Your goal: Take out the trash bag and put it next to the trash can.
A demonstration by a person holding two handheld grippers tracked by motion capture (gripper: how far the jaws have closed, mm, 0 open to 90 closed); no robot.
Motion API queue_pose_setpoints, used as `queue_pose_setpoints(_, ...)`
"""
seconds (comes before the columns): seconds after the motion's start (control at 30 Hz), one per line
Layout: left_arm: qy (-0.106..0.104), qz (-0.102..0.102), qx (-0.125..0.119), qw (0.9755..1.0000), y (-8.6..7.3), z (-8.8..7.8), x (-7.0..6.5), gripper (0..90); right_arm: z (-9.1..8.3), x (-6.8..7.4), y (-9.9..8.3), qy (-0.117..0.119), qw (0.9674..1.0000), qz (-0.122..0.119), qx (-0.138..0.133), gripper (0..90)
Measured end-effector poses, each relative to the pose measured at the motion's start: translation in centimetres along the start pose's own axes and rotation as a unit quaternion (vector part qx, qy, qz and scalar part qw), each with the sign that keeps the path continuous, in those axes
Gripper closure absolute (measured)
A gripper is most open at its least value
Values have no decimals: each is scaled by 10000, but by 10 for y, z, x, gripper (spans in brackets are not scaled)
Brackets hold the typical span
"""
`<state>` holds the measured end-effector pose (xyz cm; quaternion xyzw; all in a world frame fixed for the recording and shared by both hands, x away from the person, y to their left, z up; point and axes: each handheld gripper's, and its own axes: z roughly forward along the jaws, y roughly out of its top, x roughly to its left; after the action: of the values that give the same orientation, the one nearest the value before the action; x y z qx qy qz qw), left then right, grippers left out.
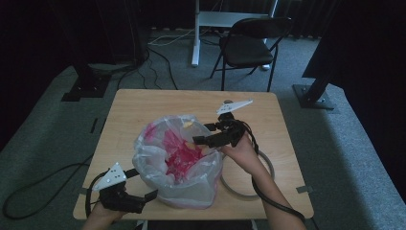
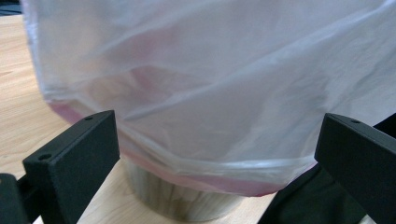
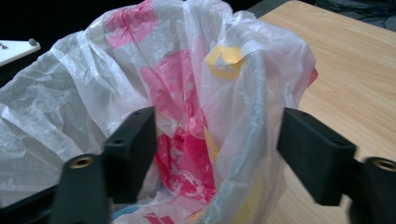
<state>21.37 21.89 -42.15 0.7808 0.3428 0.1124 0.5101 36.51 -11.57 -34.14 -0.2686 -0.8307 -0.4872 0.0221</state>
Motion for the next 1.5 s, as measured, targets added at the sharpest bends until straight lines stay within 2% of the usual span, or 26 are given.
queue_pose_setpoints(0.1,-72,17,-13,10000,2,1,-1,0,0,0,0,36,10000,2,51,407)
queue_pose_setpoints(0.23,-119,72,20,9999,3,2,-3,0,1,0,-1,-99,9998,-21,141,491)
queue_pose_setpoints(0.37,-99,209,-15,9997,4,0,-6,37,0,-1,-1,-171,9997,19,178,539)
queue_pose_setpoints(0.47,33,425,-60,9991,5,-4,-10,93,1,-1,-2,-216,9995,21,211,558)
queue_pose_setpoints(0.57,100,399,-208,9989,4,-12,-13,244,0,-1,-1,-327,9992,52,235,570)
queue_pose_setpoints(0.67,27,155,-381,9991,5,-18,-12,411,-1,-1,0,-408,9988,54,251,582)
queue_pose_setpoints(0.73,11,79,-496,9987,5,-21,-12,509,-1,-2,0,-446,9987,60,254,587)
queue_pose_setpoints(0.9,197,246,-506,9982,10,-25,-18,657,-1,-4,1,-490,9984,134,236,607)
queue_pose_setpoints(1.0,326,345,-567,9973,13,-29,-21,755,-4,-5,3,-557,9982,144,145,696)
queue_pose_setpoints(1.1,358,312,-691,9965,17,-35,-21,805,-7,-6,6,-564,9983,130,91,718)
queue_pose_setpoints(1.2,361,329,-819,9954,21,-42,-21,815,-5,-2,8,-745,9971,92,153,741)
queue_pose_setpoints(1.3,266,308,-972,9944,27,-49,-21,842,-5,0,11,-853,9962,25,165,753)
queue_pose_setpoints(1.5,365,473,-1035,9928,41,-56,-23,842,-7,2,14,-886,9960,70,26,777)
